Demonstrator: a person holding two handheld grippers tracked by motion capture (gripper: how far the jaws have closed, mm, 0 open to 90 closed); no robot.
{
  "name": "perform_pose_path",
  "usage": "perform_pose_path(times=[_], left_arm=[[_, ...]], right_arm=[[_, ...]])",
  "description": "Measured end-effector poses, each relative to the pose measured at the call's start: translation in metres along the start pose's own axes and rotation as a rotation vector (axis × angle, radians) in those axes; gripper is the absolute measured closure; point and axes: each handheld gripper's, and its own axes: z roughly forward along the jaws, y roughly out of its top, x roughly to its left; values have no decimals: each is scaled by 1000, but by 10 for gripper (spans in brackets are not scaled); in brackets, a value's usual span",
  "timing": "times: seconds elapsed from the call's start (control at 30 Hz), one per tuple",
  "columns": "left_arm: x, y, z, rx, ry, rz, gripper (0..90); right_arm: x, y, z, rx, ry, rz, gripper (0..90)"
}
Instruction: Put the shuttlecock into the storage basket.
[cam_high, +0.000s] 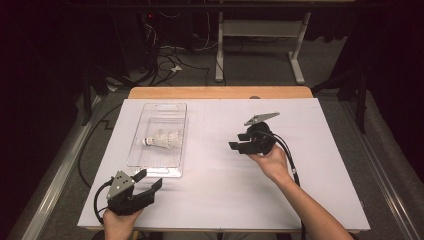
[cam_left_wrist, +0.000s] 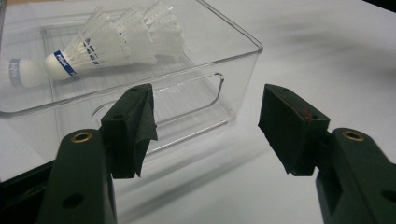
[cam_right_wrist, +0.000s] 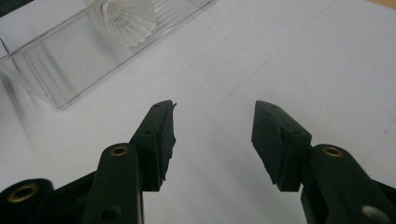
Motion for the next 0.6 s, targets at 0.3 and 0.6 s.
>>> perform_pose_path(times=[0.3,0.6], left_arm=[[0,0,0,1,3,-2,367],[0,0,0,1,2,-3,367]], right_arm=[[-5,-8,-7,-4,-6,6,492],[-10,-16,-14,-6,-12,23,492]])
